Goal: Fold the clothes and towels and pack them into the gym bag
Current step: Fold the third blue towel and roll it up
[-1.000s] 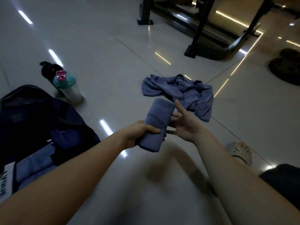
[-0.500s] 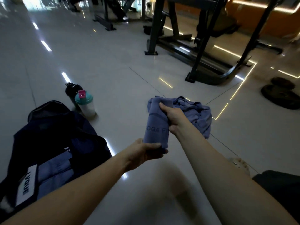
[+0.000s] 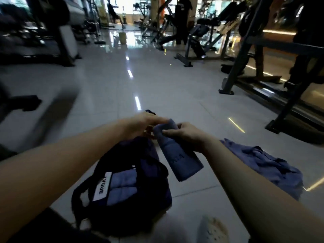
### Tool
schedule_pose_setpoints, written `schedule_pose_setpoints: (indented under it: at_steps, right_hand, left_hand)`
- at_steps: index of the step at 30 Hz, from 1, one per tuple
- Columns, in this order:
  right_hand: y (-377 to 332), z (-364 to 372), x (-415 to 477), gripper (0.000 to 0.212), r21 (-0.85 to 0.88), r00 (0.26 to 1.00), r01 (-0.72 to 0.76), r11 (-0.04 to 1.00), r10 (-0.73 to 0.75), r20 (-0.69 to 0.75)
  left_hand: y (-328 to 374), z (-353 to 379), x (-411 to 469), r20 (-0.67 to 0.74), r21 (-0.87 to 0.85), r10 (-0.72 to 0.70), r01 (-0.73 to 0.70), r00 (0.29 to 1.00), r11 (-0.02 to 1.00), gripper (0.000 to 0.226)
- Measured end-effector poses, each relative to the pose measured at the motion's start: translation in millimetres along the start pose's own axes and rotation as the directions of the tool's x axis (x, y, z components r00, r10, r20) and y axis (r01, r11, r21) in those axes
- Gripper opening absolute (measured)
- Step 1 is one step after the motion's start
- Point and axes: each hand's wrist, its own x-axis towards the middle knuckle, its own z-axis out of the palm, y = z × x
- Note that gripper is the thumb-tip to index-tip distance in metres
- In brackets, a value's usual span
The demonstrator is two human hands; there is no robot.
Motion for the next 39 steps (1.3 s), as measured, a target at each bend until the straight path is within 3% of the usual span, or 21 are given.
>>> schedule_pose_setpoints:
  at_steps: [3,6,11,15,18,22,24,25,27,29,31,32,35,39]
  right_hand:
    - [-12.5,25.5,32.4,0.048,-0.063,0.989,0.031,0.998,-0.021,0.149]
    - [-22.7,44.0,63.1,0.042,-0.142,0.979,0.079,0.987,-0.049,0.199]
    - [-15.0,48.7,108.8,0.034,-0.241,0.927,-0.007,0.971,0.097,0.363]
    - [-1.8,45.3,144.4,0.032,-0.337,0.905,-0.057,0.940,0.191,0.380]
    - [10.4,50.3,169.0,0.024,-0.360,0.905,-0.024,0.933,0.173,0.388]
    - [33.7,71.0,193.2,0.019,-0.460,0.937,0.115,0.881,0.057,0.344]
    - [44.9,79.3,200.1,0.021,-0.565,0.933,0.196,0.802,0.024,0.358]
    - [49.1,81.0,202.6,0.020,-0.612,0.932,0.227,0.758,0.014,0.363]
    - [58.4,78.8,207.1,0.014,-0.675,0.934,0.254,0.692,0.007,0.358]
    - [66.7,76.2,208.8,0.012,-0.686,0.931,0.265,0.678,0.004,0.364]
    - [73.2,79.4,210.0,0.010,-0.677,0.925,0.279,0.681,0.000,0.381]
    - [75.9,82.6,211.8,0.009,-0.667,0.920,0.289,0.686,-0.006,0.392]
    - [80.3,100.2,214.7,0.007,-0.610,0.894,0.332,0.719,-0.033,0.447]
    - [87.9,138.2,212.0,0.004,-0.551,0.851,0.422,0.720,-0.105,0.515]
  left_hand:
    - [-6.6,-33.2,-2.6,0.000,0.108,-0.034,0.033,0.999,0.994,0.037]
    - [-13.4,-71.0,-1.0,-0.051,0.141,-0.090,0.096,0.995,0.985,0.033]
    - [-56.4,-118.4,12.9,-0.280,0.061,-0.101,0.123,0.955,0.991,0.025]
    - [-104.6,-142.0,28.6,-0.283,0.061,-0.149,0.172,0.948,0.983,0.015]
    - [-132.8,-157.9,46.5,-0.246,0.115,-0.191,0.225,0.950,0.968,0.016]
    - [-167.7,-167.6,58.8,-0.208,0.109,-0.235,0.261,0.949,0.959,0.010]
    - [-186.8,-166.2,56.2,-0.235,0.234,-0.198,0.253,0.952,0.939,0.015]
    - [-196.7,-166.7,53.2,-0.276,0.405,-0.154,0.261,0.949,0.876,0.024]
    - [-217.4,-167.8,46.2,-0.433,0.704,-0.044,0.368,0.900,0.607,0.043]
    - [-237.7,-168.6,41.4,-0.549,0.710,-0.052,0.499,0.834,0.497,0.060]
    - [-258.9,-170.3,42.1,-0.538,0.718,-0.166,0.552,0.827,0.424,0.073]
    - [-266.4,-174.2,43.3,-0.525,0.726,-0.210,0.563,0.825,0.395,0.067]
    - [-274.8,-197.7,39.8,-0.513,0.678,-0.284,0.585,0.810,0.445,0.038]
    - [-275.2,-225.8,33.9,-0.488,0.544,-0.380,0.614,0.786,0.571,0.031]
